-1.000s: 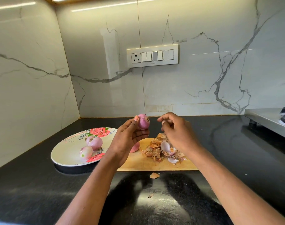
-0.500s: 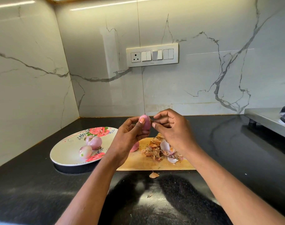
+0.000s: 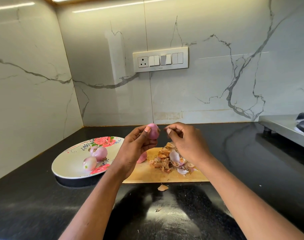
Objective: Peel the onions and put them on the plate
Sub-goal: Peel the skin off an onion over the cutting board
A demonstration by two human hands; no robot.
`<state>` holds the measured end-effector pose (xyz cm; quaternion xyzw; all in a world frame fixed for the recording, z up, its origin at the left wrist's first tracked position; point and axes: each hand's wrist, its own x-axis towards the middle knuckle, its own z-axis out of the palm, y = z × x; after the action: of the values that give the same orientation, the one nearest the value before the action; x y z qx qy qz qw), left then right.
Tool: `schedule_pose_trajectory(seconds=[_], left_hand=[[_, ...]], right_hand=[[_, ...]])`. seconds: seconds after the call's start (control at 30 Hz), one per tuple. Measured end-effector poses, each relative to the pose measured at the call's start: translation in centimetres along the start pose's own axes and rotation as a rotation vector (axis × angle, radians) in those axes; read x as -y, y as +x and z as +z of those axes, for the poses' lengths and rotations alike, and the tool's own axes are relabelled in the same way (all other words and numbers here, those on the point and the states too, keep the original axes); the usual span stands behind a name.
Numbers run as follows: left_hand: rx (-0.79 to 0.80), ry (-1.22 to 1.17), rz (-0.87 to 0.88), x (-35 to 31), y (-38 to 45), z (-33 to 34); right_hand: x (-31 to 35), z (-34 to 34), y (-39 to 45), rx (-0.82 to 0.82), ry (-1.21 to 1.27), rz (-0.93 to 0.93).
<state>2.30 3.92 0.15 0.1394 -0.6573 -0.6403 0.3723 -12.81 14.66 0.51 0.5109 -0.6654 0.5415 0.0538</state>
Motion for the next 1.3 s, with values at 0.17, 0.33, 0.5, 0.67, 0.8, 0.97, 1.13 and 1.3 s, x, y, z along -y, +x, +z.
schedule_pose_trajectory(seconds=[0.17, 0.33, 0.5, 0.67, 0.8, 0.97, 1.13, 1.3], left_hand=[[-0.037, -0.037, -0.025, 0.00, 0.07, -0.06], [-0.025, 0.081, 0.012, 0.05, -0.03, -0.02], [-0.027, 0.150, 0.061, -0.04, -0.10, 0.04], [0.000, 0.159, 0.067, -0.17, -0.19, -0.04], [0.007, 0.163, 0.080, -0.32, -0.29, 0.09], [-0.090, 0.181, 0.109, -0.50, -0.31, -0.06], [-0.141, 0.200, 0.126, -0.41, -0.23, -0.13], [-0.080, 0.293, 0.148, 0.04, -0.13, -0.27]], right_hand=[[-0.18, -0.11, -0.26, 0.102, -0.115, -0.007], [0.37, -0.24, 0.17, 0.075, 0.154, 0.027], [0.27, -0.14, 0.31, 0.112, 0.314, 0.071], [0.11, -0.02, 0.44, 0.102, 0.409, 0.112], [0.25, -0.15, 0.37, 0.125, 0.409, 0.101], [-0.08, -0.20, 0.38, 0.116, 0.203, 0.049], [0.01, -0.28, 0.39, 0.011, 0.242, 0.038], [0.65, -0.29, 0.11, 0.125, 0.215, -0.033]])
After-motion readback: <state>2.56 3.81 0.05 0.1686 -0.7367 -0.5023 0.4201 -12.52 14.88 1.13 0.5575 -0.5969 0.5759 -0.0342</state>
